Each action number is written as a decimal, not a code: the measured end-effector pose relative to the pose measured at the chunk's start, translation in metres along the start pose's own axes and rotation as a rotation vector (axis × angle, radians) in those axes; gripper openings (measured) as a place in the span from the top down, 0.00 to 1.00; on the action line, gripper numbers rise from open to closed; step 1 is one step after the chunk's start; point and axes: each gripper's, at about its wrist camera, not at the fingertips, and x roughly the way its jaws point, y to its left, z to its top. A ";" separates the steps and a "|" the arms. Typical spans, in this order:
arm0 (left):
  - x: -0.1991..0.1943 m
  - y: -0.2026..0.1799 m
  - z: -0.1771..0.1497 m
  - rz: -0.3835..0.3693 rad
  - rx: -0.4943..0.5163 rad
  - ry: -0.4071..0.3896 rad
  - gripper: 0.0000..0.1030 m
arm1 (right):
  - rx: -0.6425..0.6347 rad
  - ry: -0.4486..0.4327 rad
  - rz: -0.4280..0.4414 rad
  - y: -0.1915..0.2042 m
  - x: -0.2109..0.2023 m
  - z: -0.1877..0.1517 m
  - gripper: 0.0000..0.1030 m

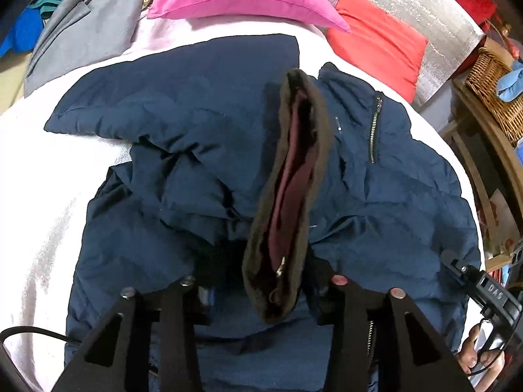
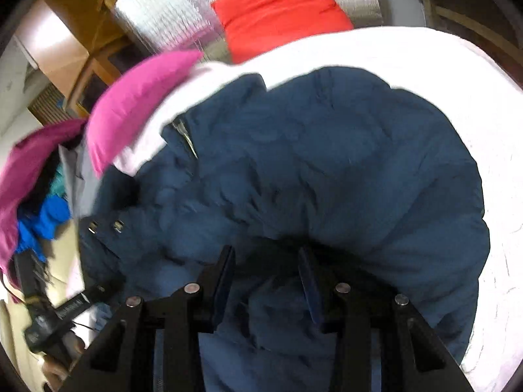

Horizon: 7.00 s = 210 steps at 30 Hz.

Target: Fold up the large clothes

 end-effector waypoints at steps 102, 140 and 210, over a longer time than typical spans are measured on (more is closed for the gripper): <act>-0.017 0.114 0.035 -0.538 -0.640 -0.094 0.27 | 0.118 -0.086 0.075 -0.005 -0.019 0.003 0.35; -0.056 -0.110 0.023 -0.416 0.221 -0.263 0.85 | 0.222 -0.203 0.044 -0.048 -0.057 0.004 0.35; -0.024 0.037 0.042 0.086 0.006 -0.024 0.35 | 0.271 -0.102 0.262 -0.046 -0.049 0.002 0.87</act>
